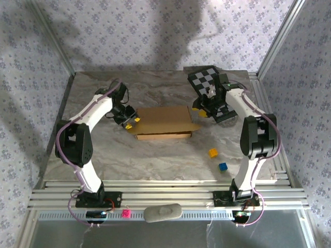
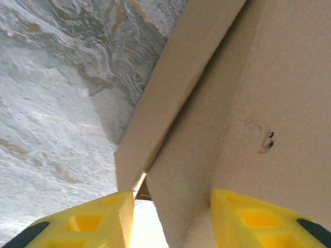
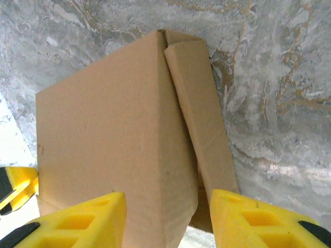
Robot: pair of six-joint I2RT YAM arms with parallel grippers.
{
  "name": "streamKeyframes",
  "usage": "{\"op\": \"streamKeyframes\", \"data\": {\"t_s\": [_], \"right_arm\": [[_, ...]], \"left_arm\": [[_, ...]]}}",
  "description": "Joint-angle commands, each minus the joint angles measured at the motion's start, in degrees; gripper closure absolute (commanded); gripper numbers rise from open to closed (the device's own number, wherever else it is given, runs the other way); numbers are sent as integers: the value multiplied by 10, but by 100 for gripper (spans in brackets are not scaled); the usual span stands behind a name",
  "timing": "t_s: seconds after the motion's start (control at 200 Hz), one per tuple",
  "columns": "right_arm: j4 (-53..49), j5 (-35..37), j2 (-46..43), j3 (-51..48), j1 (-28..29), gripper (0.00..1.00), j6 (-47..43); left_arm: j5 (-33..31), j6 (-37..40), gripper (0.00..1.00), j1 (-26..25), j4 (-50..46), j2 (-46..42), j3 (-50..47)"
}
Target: Fold the paper box
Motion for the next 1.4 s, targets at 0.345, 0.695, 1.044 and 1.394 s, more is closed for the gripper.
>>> {"op": "streamKeyframes", "data": {"t_s": [0.345,0.695,1.044,1.394], "right_arm": [[35,-6,-138,-129,22,50,103],[138,-16,-161,-228,57,46,188],[122,-20,-92,-189,58,47,166],[160,-15,-39,-209,76,51,194]], "left_arm": [[16,75,59,-7,6,-3,-57],[-22,75,60,-20,41,13,-104],[-29,65,64,-24,60,5,-95],[-5,48,65,-24,70,3,-97]]}}
